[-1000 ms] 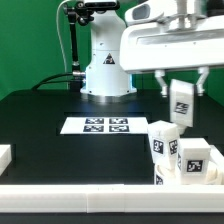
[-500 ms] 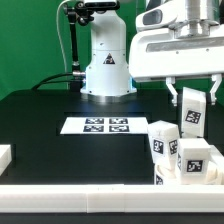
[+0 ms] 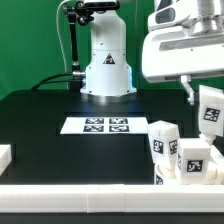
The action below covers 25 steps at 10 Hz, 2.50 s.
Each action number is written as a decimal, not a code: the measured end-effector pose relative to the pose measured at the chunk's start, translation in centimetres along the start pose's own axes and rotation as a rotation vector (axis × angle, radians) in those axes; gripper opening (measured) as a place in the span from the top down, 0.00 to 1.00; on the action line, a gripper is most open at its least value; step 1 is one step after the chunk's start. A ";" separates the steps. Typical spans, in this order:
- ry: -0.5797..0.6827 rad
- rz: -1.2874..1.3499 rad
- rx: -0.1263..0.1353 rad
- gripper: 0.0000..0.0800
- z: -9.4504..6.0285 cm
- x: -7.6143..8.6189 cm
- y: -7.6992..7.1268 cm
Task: Assemble stool
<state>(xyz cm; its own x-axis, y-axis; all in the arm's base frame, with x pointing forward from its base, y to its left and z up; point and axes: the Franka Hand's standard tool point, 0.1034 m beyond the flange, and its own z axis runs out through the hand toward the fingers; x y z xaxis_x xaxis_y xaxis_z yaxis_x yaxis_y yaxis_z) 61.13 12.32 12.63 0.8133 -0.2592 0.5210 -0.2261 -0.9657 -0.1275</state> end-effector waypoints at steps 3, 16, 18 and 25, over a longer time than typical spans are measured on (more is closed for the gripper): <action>-0.004 -0.004 -0.002 0.59 0.1 -0.2 0.1; -0.003 -0.046 -0.025 0.59 2.5 -1.5 0.3; 0.001 -0.041 -0.029 0.59 2.8 -2.1 0.5; 0.073 -0.030 -0.036 0.49 2.9 -2.2 2.1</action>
Offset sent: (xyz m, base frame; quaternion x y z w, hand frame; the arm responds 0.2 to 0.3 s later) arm 0.0000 0.0000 0.0000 0.0000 0.0000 0.0000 1.0000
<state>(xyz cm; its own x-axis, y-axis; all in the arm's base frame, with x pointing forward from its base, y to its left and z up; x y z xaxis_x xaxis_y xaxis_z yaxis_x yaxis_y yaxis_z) 60.39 10.84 8.74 0.7793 -0.2270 0.5842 -0.2220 -0.9716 -0.0814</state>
